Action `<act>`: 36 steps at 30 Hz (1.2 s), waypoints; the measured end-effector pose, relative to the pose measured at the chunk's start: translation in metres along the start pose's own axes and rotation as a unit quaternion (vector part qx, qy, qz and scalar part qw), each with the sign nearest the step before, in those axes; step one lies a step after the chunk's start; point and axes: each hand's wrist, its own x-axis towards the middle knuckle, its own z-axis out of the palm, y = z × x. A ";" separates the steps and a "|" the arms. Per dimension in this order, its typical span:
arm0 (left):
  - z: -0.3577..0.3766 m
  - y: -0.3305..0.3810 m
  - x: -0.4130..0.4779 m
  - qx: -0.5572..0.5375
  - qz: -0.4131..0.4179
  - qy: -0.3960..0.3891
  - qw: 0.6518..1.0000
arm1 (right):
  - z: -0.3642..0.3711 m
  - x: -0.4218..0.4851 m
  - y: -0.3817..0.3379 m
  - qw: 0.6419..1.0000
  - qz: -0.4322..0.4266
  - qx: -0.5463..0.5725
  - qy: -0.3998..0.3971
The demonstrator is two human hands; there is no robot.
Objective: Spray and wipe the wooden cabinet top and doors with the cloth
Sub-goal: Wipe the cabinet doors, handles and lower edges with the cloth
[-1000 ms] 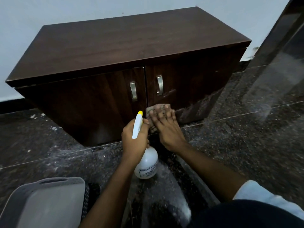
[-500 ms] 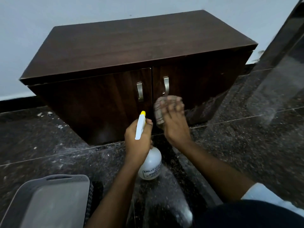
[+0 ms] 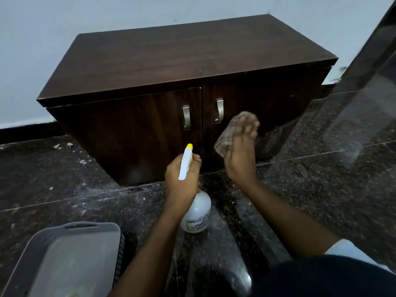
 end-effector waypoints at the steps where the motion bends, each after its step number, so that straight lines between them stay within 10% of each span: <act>1: 0.000 -0.001 -0.001 0.001 -0.001 -0.001 1.000 | 0.000 0.002 -0.003 0.998 0.048 0.028 0.019; 4: 0.000 -0.005 -0.004 0.009 -0.001 0.003 1.000 | 0.012 -0.010 0.007 0.997 -0.052 -0.033 -0.047; 8: 0.003 -0.015 -0.009 0.020 -0.008 0.004 1.000 | 0.020 -0.021 0.042 0.900 -0.337 -0.214 -0.175; 13: 0.008 -0.027 -0.013 0.033 -0.034 -0.008 0.999 | -0.001 -0.010 0.022 0.992 0.008 0.121 0.037; 18: 0.031 -0.029 -0.011 0.055 -0.069 -0.084 0.993 | -0.050 0.029 0.040 0.701 0.359 0.458 0.412; 24: 0.078 -0.018 -0.002 0.098 -0.046 -0.186 0.977 | -0.065 0.007 0.114 0.602 0.492 0.446 0.444; 28: 0.094 -0.021 0.004 0.116 -0.025 -0.198 0.973 | -0.052 -0.006 0.130 0.622 0.507 0.466 0.373; 36: 0.079 -0.048 0.016 0.115 -0.038 -0.163 0.979 | -0.027 0.023 0.115 0.785 0.393 0.338 0.340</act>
